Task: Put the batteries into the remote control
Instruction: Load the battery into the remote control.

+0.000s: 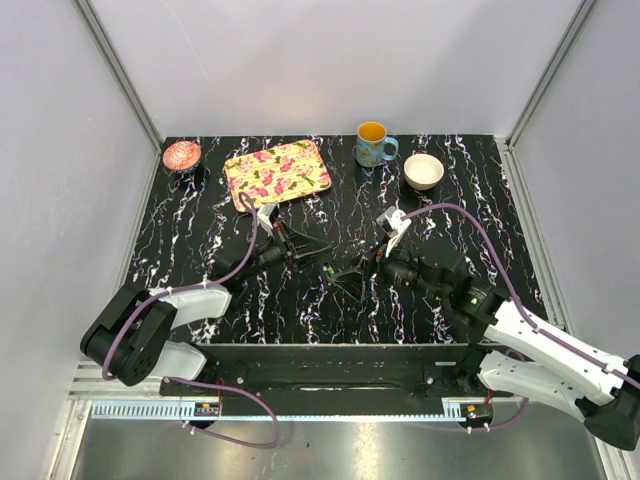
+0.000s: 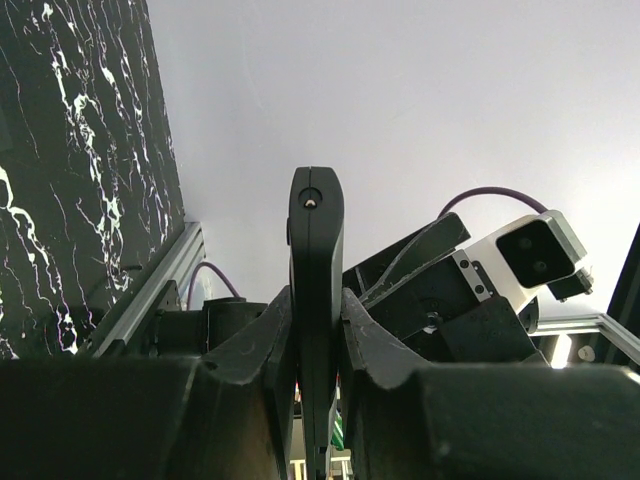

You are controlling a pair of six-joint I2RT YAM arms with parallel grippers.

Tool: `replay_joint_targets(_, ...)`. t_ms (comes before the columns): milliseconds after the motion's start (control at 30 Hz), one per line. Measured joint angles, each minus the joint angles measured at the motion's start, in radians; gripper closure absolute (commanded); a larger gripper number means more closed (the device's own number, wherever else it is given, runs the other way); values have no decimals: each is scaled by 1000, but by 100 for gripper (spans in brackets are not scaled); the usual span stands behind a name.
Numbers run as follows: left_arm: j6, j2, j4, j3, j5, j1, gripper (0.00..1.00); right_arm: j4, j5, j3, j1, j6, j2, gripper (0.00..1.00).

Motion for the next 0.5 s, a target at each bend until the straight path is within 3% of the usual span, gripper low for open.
replay_joint_targets(500, -4, -55, -33, 0, 5, 0, 100, 64, -79, -55, -26, 0, 1, 18)
